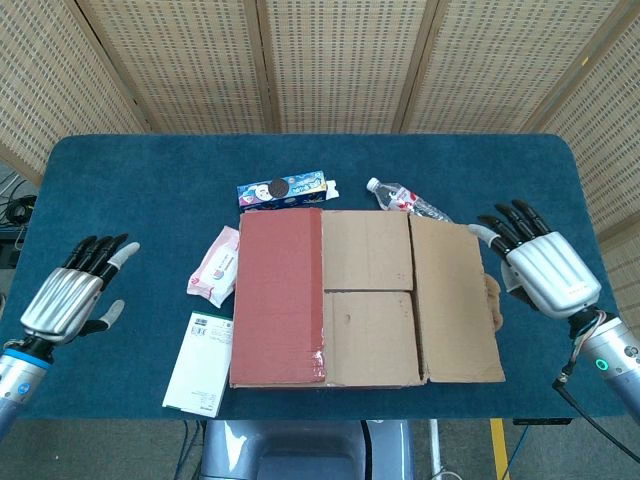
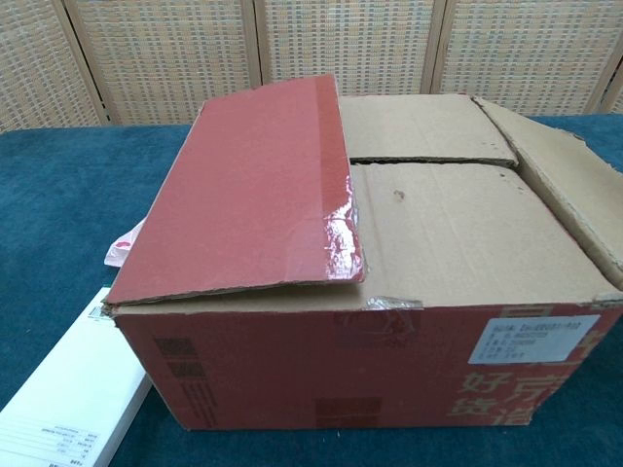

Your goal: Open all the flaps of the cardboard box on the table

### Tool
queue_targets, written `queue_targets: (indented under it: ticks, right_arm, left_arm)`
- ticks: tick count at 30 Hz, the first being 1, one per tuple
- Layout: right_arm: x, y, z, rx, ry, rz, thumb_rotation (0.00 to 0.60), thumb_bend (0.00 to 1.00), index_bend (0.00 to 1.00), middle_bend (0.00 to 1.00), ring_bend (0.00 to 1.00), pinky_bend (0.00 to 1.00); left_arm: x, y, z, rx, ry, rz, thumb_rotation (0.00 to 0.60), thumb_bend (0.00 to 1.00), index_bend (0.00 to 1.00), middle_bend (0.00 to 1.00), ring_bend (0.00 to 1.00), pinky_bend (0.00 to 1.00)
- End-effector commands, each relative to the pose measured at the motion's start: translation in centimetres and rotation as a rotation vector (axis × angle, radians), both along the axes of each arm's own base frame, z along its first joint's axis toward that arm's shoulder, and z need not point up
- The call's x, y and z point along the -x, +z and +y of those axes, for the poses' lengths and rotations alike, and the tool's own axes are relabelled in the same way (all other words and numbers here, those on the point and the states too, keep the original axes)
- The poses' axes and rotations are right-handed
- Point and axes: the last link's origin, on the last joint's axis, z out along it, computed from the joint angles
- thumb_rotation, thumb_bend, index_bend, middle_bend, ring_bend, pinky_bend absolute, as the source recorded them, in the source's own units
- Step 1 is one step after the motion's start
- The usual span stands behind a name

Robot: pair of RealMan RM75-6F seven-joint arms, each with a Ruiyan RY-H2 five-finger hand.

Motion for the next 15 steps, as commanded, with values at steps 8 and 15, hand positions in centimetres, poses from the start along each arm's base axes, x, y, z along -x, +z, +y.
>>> queue_targets:
  ticks: [8, 15]
  right_arm:
    - [4.8, -0.5, 1.6, 0.129, -0.166, -0.046, 0.6, 0.67, 0.02, 0.02, 0.0, 0.0]
    - [6.0, -0.5, 2.4, 0.155, -0.21, -0.042, 0.6, 0.67, 0.0, 0.0, 0.0, 0.0]
  left_arm:
    - [-5.8, -2.0, 4.0, 0.142, -0.207, -0.009, 0.6, 0.56, 0.0, 0.0, 0.0, 0.0]
    - [-9.1, -3.6, 5.7, 0.209, -0.311, -0.028, 0.6, 0.74, 0.0, 0.0, 0.0, 0.0]
